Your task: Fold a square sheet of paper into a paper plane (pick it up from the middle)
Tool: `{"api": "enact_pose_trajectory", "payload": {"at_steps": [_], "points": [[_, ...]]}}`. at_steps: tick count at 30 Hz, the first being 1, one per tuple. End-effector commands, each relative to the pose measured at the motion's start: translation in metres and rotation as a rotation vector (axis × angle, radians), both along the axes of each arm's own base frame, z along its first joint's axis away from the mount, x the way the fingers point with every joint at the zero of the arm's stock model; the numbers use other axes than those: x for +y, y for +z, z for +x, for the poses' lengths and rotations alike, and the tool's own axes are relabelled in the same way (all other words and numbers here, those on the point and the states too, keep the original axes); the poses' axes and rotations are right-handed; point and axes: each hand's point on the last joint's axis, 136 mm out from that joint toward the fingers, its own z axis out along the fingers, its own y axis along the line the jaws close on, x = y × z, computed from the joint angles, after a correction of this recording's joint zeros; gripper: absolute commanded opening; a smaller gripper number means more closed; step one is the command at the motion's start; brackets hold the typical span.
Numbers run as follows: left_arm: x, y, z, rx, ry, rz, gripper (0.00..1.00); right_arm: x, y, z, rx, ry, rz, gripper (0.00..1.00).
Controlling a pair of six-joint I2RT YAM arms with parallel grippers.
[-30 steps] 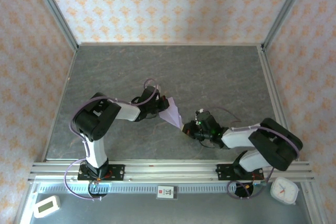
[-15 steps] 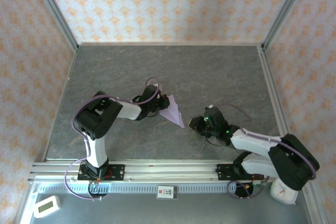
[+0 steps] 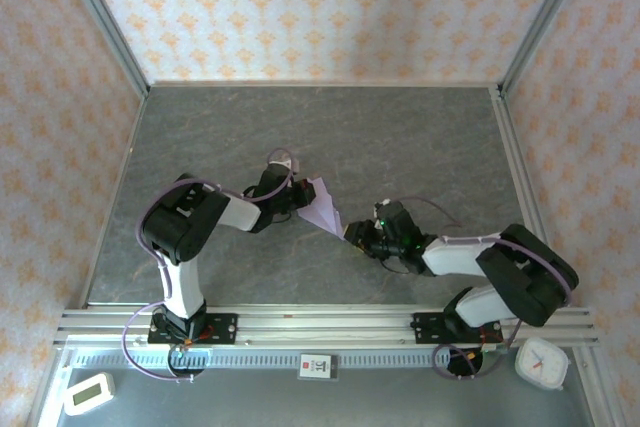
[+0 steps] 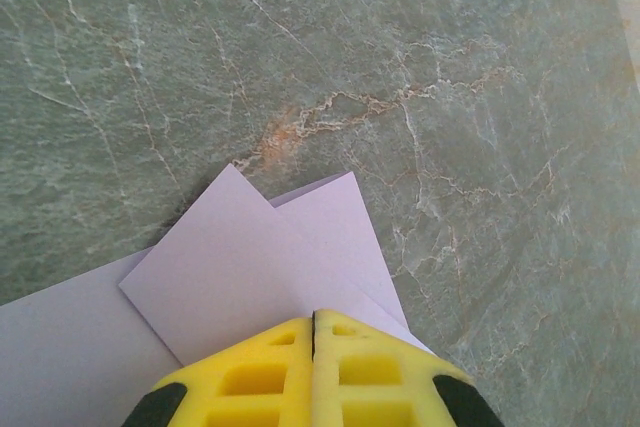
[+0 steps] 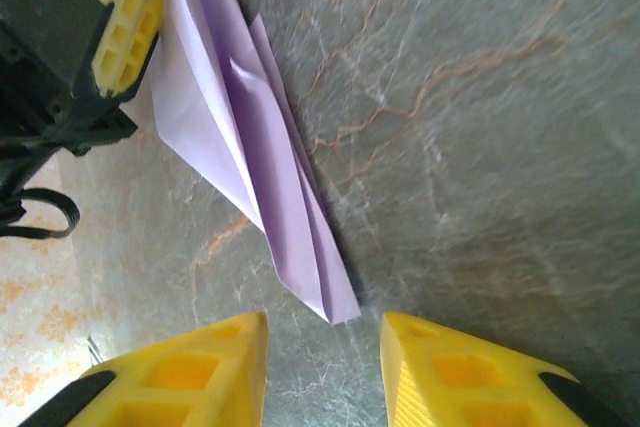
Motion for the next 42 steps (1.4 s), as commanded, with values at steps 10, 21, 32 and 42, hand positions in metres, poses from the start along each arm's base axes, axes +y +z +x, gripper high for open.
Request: {"api": "enact_pose_trajectory", "payload": {"at_steps": [10,21,32,42], "points": [[0.028,-0.047,-0.025,0.152,0.036,0.079,0.0,0.035,0.014,0.021,-0.034,0.026,0.04,0.34],[0.027,-0.049,-0.025,0.157,0.03,0.071,0.0,0.046,0.03,0.034,-0.064,0.045,0.03,0.29],[0.026,-0.049,-0.025,0.156,0.029,0.063,0.0,0.043,0.015,0.038,-0.051,0.022,0.003,0.41],[0.023,-0.029,-0.02,0.127,0.027,0.033,0.0,0.039,0.018,0.048,-0.067,-0.016,0.056,0.02]]}}
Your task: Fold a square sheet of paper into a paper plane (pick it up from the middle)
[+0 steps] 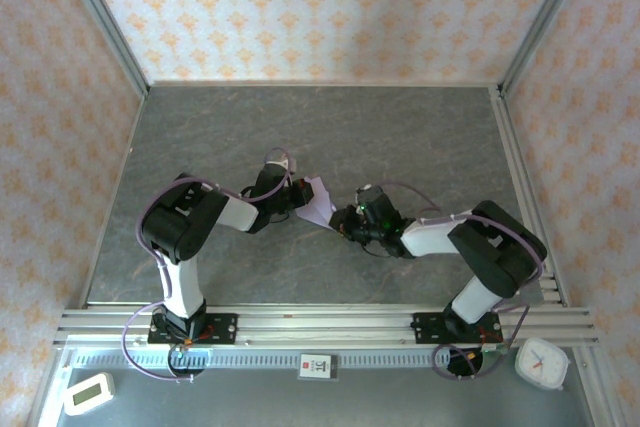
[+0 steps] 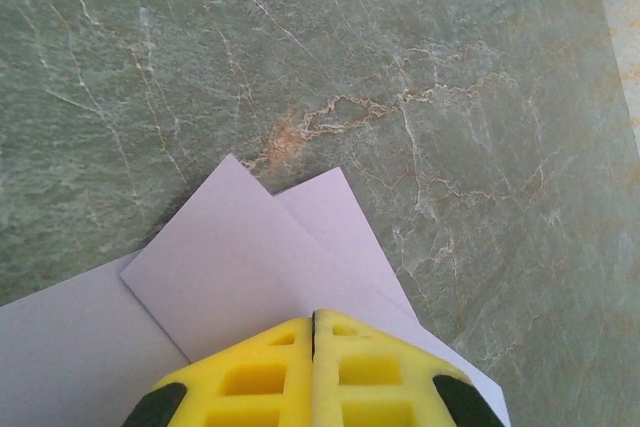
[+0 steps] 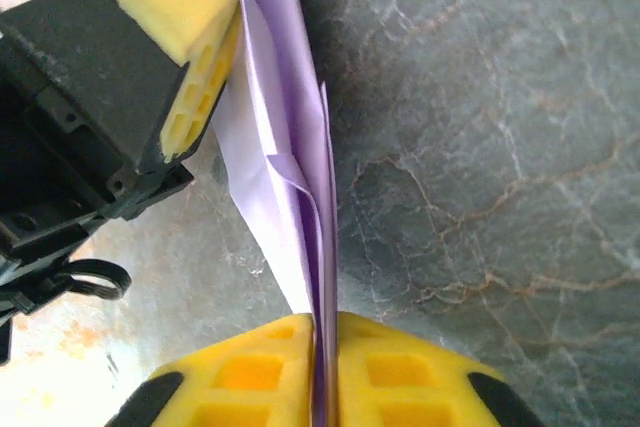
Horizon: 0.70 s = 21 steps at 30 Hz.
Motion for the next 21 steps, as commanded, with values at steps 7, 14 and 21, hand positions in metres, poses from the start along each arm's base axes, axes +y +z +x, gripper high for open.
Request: {"api": "enact_pose_trajectory", "payload": {"at_steps": [7,14,21], "points": [[0.039,0.037,-0.003,0.043,0.122,-0.07,0.0,-0.031,0.059,0.025,-0.165,-0.078,-0.011,0.0],[0.085,0.09,-0.009,-0.03,0.266,-0.14,0.01,-0.104,0.123,0.049,-0.346,-0.213,-0.489,0.0],[0.091,0.112,-0.023,-0.059,0.265,-0.177,0.01,-0.166,0.128,0.055,-0.349,-0.285,-1.071,0.0]]}}
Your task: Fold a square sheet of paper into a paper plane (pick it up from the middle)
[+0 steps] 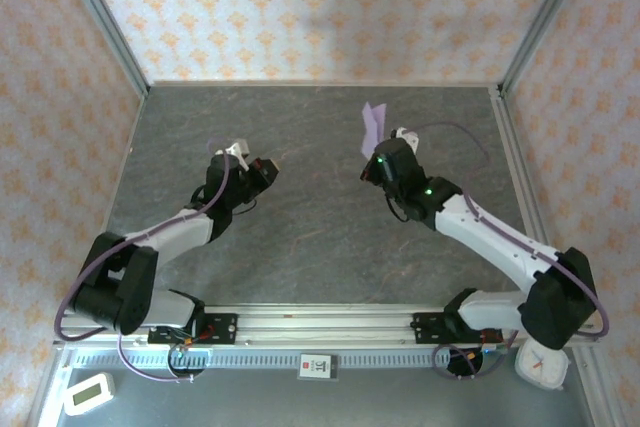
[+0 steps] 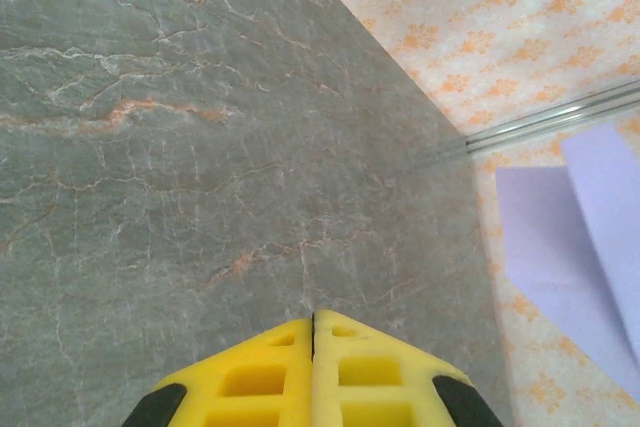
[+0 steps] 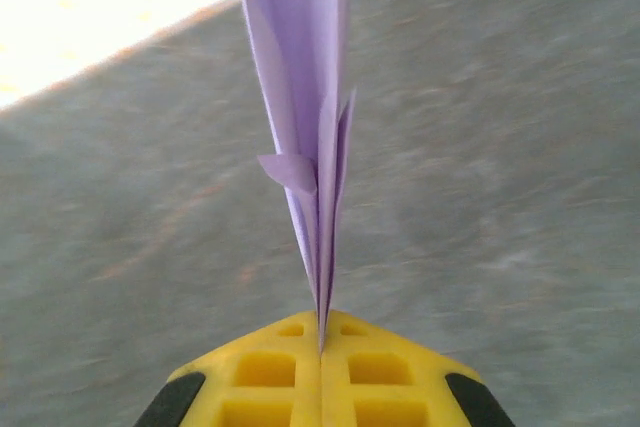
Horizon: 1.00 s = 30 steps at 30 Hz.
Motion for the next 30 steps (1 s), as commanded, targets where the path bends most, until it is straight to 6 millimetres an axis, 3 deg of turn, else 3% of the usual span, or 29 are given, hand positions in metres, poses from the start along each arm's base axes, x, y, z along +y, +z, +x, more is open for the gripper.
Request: {"api": "enact_pose_trajectory", "payload": {"at_steps": [1,5,8,13,19,22,24,26,30], "points": [[0.006,-0.008,-0.01,0.05,0.016,-0.003,0.01,-0.056,-0.033,-0.019,0.119,-0.117,-0.476,0.0],[0.011,-0.003,-0.015,0.047,0.026,0.001,0.01,-0.054,-0.056,-0.026,0.175,-0.117,-0.671,0.0],[0.014,0.0,-0.016,0.045,0.033,0.011,0.01,-0.04,-0.078,-0.038,0.212,-0.076,-0.79,0.0],[0.015,-0.001,-0.016,0.06,0.025,0.029,0.01,0.0,-0.123,-0.062,0.263,0.038,-0.93,0.0],[0.016,-0.004,-0.015,0.087,0.011,0.056,0.0,0.065,-0.172,-0.092,0.28,0.192,-1.031,0.02],[0.016,0.0,-0.014,0.083,0.004,0.06,0.0,0.096,-0.192,-0.104,0.303,0.278,-1.029,0.39],[0.018,0.003,-0.014,0.077,0.004,0.064,0.0,0.115,-0.195,-0.11,0.316,0.331,-0.976,0.56],[0.018,0.004,-0.014,0.077,0.003,0.07,0.0,0.132,-0.182,-0.111,0.306,0.372,-0.884,0.62],[0.015,0.007,-0.012,0.068,-0.019,0.07,0.01,0.157,-0.121,-0.103,0.25,0.425,-0.64,0.67]]}}
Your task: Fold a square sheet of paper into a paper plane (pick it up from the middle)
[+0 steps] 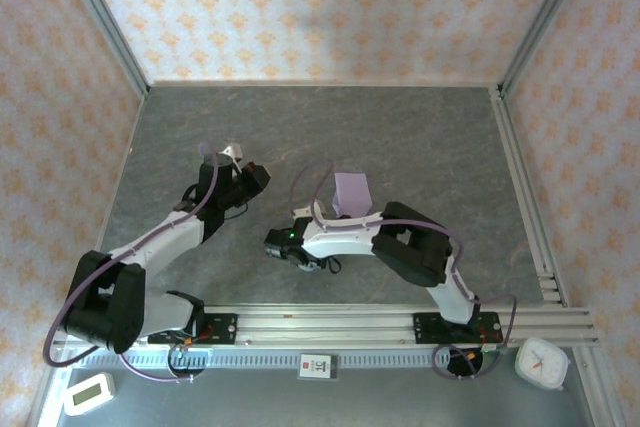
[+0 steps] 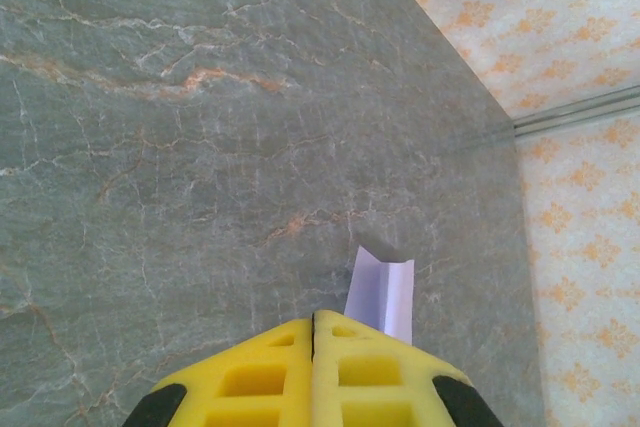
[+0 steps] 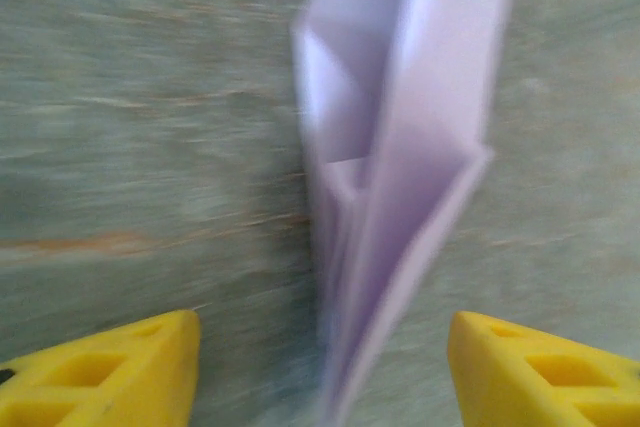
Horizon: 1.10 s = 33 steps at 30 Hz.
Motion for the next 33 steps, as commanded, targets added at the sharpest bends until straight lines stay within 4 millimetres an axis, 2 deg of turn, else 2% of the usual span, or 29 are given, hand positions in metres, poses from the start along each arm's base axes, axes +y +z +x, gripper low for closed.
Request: {"api": "enact_pose_trajectory", "payload": {"at_steps": [1,5,7,10,14,18,23,25,28,33], "points": [[-0.003,0.012,0.004,-0.026,-0.033,0.003,0.01,0.054,0.053,0.002,0.04,0.039,0.393,0.67],[-0.012,0.01,0.004,-0.019,-0.074,-0.019,0.01,0.038,0.092,0.02,0.032,0.007,0.586,0.66],[-0.019,0.01,0.002,-0.021,-0.094,-0.024,0.01,0.021,0.099,0.028,0.019,-0.028,0.645,0.66],[-0.039,0.011,-0.002,-0.026,-0.141,-0.031,0.01,-0.018,0.101,0.043,-0.025,-0.125,0.725,0.65],[-0.09,0.014,-0.011,-0.036,-0.248,-0.055,0.01,-0.071,0.093,0.058,-0.062,-0.254,0.88,0.62],[-0.152,0.014,-0.023,-0.039,-0.363,-0.121,0.01,-0.111,0.08,0.063,-0.058,-0.353,1.011,0.61],[-0.225,0.011,-0.039,-0.043,-0.513,-0.193,0.01,-0.153,0.05,0.065,-0.047,-0.49,1.129,0.59],[-0.244,0.006,-0.045,-0.032,-0.55,-0.201,0.01,-0.161,0.051,0.065,-0.058,-0.505,1.19,0.58],[-0.26,-0.006,-0.046,-0.01,-0.569,-0.201,0.01,-0.163,0.043,0.063,-0.033,-0.516,1.236,0.57],[-0.255,-0.036,-0.032,0.02,-0.514,-0.143,0.0,-0.153,0.033,0.056,0.025,-0.496,1.283,0.55]]}}
